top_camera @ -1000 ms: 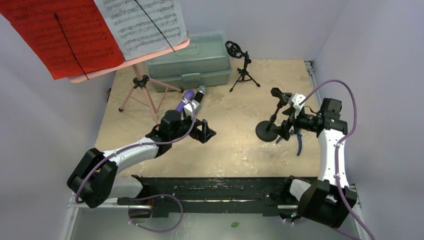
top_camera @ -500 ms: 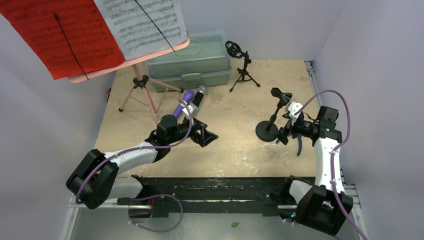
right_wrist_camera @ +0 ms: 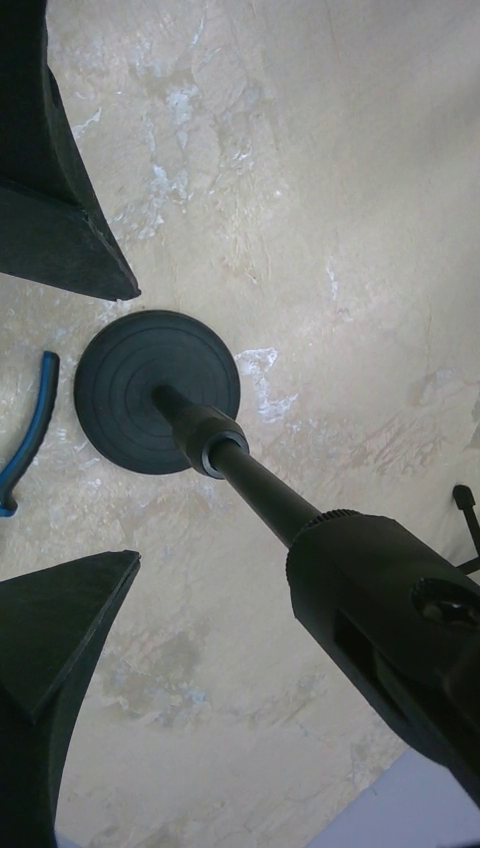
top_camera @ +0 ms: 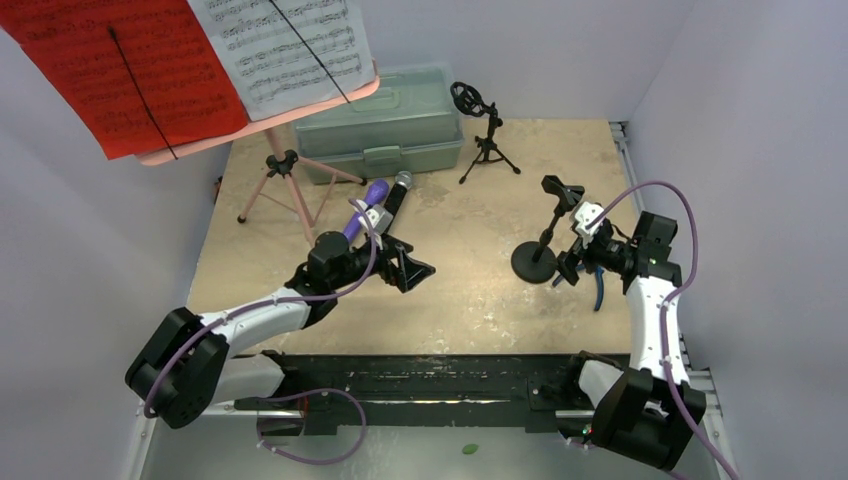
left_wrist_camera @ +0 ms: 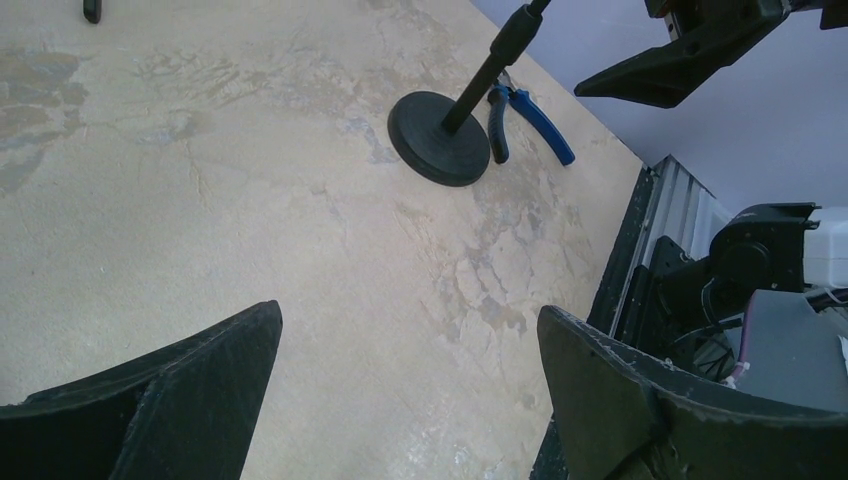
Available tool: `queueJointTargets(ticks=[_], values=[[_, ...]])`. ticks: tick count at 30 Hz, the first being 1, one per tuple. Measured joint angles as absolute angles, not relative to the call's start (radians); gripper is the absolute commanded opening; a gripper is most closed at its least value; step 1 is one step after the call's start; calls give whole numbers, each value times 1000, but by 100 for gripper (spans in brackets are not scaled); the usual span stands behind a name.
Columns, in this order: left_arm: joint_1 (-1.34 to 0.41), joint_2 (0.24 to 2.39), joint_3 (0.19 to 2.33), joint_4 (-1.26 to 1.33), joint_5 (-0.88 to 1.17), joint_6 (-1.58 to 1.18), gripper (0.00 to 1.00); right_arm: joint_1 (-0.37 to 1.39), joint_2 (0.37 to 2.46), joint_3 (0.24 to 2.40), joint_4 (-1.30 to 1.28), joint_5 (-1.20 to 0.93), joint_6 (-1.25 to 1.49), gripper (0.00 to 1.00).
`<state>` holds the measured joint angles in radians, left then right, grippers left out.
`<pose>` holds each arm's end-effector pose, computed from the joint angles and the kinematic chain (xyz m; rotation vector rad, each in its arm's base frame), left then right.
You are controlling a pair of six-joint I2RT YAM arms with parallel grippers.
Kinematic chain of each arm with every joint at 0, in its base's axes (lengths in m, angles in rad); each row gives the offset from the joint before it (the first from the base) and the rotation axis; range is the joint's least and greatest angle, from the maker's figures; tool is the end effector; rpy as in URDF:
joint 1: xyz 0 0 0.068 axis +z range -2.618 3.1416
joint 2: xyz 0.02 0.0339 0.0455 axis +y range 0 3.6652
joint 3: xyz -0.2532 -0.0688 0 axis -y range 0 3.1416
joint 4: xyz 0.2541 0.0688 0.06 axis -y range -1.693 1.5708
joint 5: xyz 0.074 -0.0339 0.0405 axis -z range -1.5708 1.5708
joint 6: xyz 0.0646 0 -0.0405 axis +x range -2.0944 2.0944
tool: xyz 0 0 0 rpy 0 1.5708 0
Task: Pack up the instrument practice props
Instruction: Move the microphone stand to the center of the board.
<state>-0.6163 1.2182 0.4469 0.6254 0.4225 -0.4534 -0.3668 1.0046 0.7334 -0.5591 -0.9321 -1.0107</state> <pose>0.2198 -0.1881 0.1977 0.4825 1.7807 -1.1334 0.2249 -0.0308 0.2339 -1.0034 1.7740 0.2833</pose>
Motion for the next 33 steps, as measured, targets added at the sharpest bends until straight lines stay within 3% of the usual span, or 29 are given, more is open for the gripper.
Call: queueJointTargets(ticks=[33], values=[[-616,1197,439,653,443,-466,99,-368,1222,710,-193,-1130,-1007,96]])
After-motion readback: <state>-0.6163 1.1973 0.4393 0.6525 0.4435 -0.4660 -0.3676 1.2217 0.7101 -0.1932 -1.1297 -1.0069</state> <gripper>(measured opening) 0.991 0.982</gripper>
